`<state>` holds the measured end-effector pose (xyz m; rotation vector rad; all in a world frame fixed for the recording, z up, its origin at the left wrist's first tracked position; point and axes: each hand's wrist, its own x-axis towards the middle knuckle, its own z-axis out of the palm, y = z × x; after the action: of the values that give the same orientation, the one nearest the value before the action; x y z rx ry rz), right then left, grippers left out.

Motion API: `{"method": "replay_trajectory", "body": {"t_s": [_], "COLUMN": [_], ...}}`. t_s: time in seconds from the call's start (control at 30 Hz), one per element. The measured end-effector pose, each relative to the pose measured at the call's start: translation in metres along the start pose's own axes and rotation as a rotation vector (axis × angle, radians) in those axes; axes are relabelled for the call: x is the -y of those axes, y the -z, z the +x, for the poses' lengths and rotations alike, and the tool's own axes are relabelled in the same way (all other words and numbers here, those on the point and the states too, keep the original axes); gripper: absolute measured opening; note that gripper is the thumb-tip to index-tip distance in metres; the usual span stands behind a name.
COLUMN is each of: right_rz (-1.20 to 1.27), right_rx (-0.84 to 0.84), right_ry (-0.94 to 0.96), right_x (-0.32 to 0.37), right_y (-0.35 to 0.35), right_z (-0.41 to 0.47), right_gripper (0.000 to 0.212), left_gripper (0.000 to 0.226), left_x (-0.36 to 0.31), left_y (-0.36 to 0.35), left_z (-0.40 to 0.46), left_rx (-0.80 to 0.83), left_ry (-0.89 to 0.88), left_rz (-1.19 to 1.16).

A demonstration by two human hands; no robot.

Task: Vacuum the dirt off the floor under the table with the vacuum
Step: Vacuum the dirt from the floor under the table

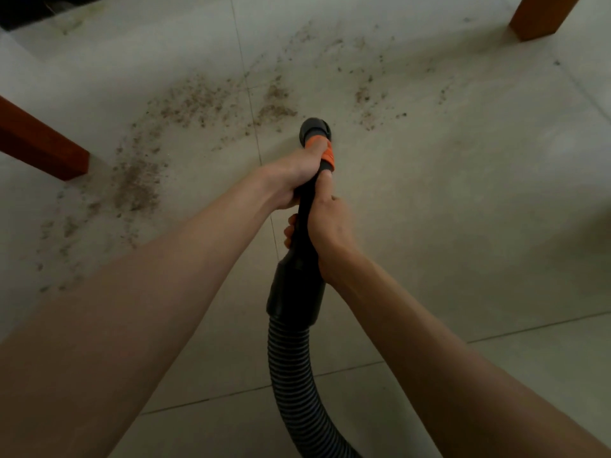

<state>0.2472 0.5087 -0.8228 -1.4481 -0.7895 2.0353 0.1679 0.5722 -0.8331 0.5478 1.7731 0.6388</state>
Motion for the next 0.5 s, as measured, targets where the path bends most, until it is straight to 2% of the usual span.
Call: {"method": "replay_trajectory", "body": {"t_s": [0.27,0.5], "right_rz": [0.098,0.149], "right_rx": [-0.099,-0.119], "right_ry": [0.003,0.020], "right_x": [0.022,0.034], "right_y": [0.034,0.058], "right_z": [0.008,0.011], "right_gripper": [0.061,0.056], "left_gripper": [0.042,0.037], "left_x": [-0.030,-0.046], "left_y": [-0.044,-0.072], "left_z": [0.001,0.002], "left_rx": [0.055,0.127], "left_ry": [-0.035,-0.088], "left_rz": [0.076,0.111]}}
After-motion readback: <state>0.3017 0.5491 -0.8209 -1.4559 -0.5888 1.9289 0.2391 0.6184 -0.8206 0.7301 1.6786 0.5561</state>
